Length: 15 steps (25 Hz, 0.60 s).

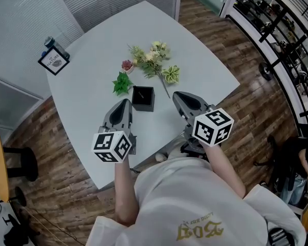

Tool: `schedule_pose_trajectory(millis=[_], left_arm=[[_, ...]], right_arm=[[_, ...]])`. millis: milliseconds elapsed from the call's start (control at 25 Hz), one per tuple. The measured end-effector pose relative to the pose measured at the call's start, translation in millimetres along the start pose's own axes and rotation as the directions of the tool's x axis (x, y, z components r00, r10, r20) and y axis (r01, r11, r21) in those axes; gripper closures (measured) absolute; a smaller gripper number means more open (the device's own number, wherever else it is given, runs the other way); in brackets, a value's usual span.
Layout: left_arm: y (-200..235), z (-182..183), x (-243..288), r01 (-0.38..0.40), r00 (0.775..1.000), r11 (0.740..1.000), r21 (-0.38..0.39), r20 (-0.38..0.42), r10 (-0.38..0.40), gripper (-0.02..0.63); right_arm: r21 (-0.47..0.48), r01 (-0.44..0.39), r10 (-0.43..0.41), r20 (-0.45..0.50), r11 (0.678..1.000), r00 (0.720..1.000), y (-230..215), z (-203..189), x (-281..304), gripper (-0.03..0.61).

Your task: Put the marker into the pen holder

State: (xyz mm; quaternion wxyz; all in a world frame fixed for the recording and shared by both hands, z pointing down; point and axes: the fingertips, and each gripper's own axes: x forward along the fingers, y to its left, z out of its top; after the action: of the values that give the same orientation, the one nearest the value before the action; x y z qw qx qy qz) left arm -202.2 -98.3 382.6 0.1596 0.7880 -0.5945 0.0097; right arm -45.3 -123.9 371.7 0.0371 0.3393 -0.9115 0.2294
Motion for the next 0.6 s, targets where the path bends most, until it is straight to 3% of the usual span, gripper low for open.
schedule_pose_trajectory(millis=[600], left_arm=[[-1.7, -5.1, 2.6, -0.003, 1.0, 1.0, 0.0, -0.021, 0.003, 0.6]], right_arm=[[0.003, -0.008, 0.008, -0.012, 1.0, 1.0, -4.1, -3.1, 0.1, 0.561]])
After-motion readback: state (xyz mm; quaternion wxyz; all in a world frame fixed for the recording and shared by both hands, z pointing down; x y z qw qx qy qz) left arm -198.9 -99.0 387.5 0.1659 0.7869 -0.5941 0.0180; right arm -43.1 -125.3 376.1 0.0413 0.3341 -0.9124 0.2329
